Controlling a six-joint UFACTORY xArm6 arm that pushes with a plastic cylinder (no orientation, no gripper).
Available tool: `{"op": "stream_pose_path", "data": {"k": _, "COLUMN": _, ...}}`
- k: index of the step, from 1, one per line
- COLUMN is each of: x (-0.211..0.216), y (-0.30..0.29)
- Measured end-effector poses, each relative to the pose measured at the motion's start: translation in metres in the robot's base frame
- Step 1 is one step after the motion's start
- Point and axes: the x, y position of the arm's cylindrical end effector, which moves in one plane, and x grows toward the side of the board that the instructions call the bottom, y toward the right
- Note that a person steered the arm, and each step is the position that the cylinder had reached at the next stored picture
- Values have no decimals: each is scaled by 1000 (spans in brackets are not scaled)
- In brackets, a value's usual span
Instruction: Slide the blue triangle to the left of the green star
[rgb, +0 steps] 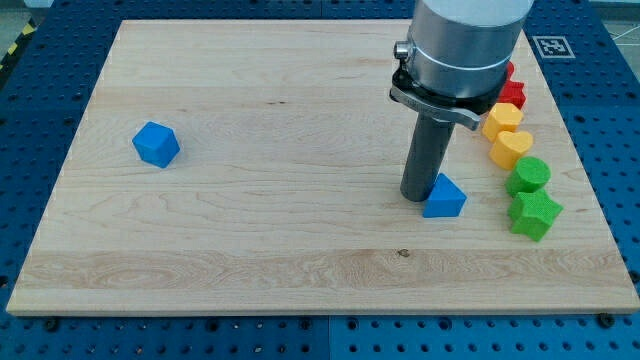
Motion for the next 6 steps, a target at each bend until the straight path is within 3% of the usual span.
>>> {"op": "stream_pose_path", "data": {"k": 3, "x": 10, "y": 24}}
{"op": "stream_pose_path", "data": {"k": 6, "x": 77, "y": 27}}
